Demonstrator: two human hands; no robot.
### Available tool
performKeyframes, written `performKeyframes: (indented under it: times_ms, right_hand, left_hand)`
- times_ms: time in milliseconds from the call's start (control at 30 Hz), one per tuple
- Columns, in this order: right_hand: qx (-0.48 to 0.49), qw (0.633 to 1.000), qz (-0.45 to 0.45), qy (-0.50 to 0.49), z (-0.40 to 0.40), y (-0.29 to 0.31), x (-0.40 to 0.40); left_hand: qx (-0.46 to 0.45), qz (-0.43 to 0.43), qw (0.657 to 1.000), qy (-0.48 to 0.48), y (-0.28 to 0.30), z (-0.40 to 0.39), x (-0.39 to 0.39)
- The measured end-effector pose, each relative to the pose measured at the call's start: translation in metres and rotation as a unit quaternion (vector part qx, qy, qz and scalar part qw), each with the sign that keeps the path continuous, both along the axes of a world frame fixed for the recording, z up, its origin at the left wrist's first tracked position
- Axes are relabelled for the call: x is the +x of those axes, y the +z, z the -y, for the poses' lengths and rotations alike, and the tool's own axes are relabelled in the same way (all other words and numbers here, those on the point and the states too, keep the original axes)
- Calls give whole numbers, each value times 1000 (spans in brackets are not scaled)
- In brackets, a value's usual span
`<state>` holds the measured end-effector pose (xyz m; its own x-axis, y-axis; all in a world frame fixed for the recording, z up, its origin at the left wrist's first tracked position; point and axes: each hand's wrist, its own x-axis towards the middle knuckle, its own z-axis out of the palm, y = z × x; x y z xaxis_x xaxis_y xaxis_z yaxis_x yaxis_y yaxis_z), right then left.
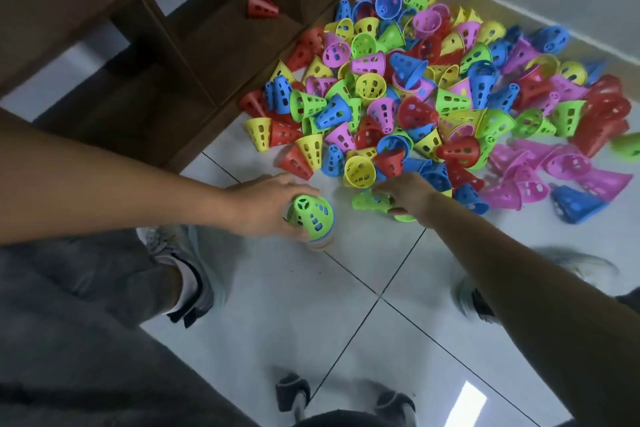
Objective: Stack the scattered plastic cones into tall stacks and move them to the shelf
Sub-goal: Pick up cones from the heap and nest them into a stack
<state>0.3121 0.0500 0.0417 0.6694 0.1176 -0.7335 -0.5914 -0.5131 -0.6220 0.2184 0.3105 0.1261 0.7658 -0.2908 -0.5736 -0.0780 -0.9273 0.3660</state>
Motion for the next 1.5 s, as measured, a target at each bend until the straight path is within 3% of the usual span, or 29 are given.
performKeyframes:
  times_ms: [433,567,733,800,900,1000,1233,1367,1500]
  right_hand:
    - [231,973,10,-9,1,102,27]
    - [321,947,8,-13,-7,129,29]
    - [431,901,-44,-3,-22,148,27]
    - [459,887,-49,-5,-29,150,25]
    - [477,878,-46,0,-37,149,23]
    - [433,901,-19,4,-38,144,25]
    - [143,988,36,44,-30,83,34]
    - [19,992,31,119,-35,38,21]
    - [16,984,53,168,-37,6,8]
  left_hand:
    - [44,-48,997,52,31,23,11]
    - [-84,0,983,163,62,24,24]
    - [-271,72,917,282,96,23,40]
    - [-337,86,887,304,103,21,43]
    - [-352,114,884,287,110,18,42]
    - [-318,139,898,271,113,12,39]
    - [-213,130,939,237,106,10,6]
    - [-174,100,959,199,97,11,-12]
    - [-145,94,970,168,78,9,-25]
